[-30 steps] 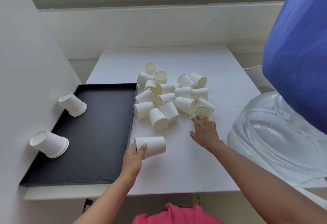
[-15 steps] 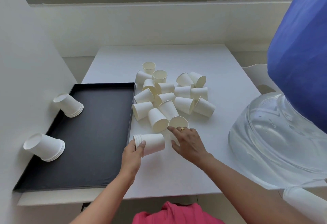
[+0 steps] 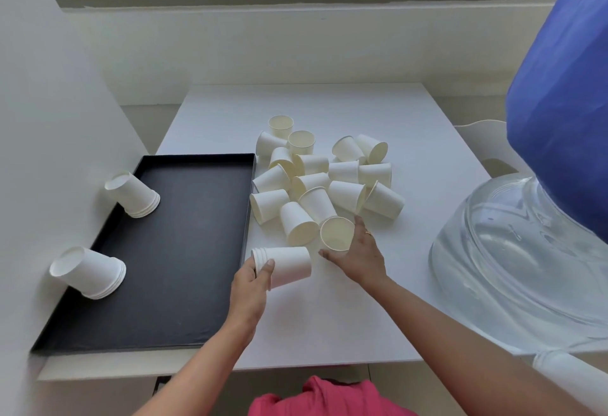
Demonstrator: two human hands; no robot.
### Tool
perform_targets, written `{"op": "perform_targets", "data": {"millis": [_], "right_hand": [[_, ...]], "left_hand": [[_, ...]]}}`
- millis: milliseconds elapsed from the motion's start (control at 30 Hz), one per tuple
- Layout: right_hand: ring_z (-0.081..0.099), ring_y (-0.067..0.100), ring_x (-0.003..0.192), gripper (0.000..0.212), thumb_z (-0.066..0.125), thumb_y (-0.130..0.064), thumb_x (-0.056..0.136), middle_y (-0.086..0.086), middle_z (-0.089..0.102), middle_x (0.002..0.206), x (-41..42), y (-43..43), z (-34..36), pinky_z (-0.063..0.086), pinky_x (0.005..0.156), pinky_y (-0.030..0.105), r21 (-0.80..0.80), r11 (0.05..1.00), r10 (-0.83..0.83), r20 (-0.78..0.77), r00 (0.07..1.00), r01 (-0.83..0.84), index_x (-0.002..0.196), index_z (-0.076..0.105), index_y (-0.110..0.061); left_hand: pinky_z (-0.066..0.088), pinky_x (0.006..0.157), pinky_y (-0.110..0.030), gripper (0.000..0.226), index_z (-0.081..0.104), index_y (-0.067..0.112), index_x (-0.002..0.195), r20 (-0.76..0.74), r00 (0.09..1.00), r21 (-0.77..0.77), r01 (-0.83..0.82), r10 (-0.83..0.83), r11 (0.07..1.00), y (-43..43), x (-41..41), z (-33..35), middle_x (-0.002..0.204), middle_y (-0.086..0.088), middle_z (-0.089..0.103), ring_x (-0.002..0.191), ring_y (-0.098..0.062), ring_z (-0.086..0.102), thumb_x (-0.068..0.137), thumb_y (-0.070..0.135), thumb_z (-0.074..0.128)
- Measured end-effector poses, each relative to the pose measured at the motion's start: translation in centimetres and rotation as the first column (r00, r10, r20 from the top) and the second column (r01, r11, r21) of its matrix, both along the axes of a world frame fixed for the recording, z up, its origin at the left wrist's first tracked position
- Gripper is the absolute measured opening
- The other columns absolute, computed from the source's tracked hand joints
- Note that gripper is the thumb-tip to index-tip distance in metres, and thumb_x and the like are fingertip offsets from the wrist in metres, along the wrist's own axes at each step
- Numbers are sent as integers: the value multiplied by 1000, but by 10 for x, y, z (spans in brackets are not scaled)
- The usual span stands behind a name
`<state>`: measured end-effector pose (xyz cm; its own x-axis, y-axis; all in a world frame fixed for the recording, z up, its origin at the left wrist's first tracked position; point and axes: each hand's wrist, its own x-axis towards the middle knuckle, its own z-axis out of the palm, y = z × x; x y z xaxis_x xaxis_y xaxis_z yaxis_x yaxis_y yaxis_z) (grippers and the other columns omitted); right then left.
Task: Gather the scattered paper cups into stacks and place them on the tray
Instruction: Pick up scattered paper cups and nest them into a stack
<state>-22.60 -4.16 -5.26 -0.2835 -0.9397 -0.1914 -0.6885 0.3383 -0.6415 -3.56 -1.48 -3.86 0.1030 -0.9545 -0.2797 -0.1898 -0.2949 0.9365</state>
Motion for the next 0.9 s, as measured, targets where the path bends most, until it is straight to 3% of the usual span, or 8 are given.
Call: {"op": "perform_targets", "data": {"millis": [133,233,367,467,667,900], "right_hand": [[38,25,129,85,75,-40,73,8,45,135,-1,-1,-1,41,94,37,-9,996,-88,96,992,89,139,27,-16],[43,26,123,75,75,-34,72,8,50,126,-1,1,0,43,90,36,-42,995,-85,101,991,90,131,33,-15],[43,26,121,67,70,-30,73,6,52,122,0,7,1,36,93,37,-101,993,54,-99,994,-64,130,35,-16],[36,21,127,70,66,-31,74,2,48,129,3,12,-1,29,97,36,-116,966,191,-274,943,-230,134,33,-18],[39,22,128,70,70,-33,68,0,49,130,15,17,-1,27,100,39,-209,886,324,-360,875,-414,131,41,-20],[61,27,98,72,76,-33,55,5,60,110,25,17,-1,44,82,41,-302,814,362,-404,840,-497,115,37,-25]], "left_hand": [[43,68,-22,24,58,13,115,-12,1000,-10,-1,1,1000,1,0,4,107,-9,63,97,-22,56,96,21,46],[43,68,-21,20,58,15,111,-29,1000,-29,-8,7,1000,2,0,8,106,-7,63,95,-20,55,96,21,46],[41,65,-19,23,58,13,114,-42,999,-49,-22,20,999,3,-4,14,105,-7,62,92,-18,54,96,21,46],[40,64,-20,23,58,13,114,-46,999,-66,-30,27,997,3,-7,17,105,-6,61,89,-16,53,96,21,46],[41,66,-19,29,55,12,122,-25,1000,-74,-14,12,997,4,-10,19,110,-7,58,97,-19,51,96,22,45],[40,66,-18,29,54,13,123,-22,998,-89,48,-50,995,6,-17,21,105,-4,58,87,-10,52,97,22,43]]}}
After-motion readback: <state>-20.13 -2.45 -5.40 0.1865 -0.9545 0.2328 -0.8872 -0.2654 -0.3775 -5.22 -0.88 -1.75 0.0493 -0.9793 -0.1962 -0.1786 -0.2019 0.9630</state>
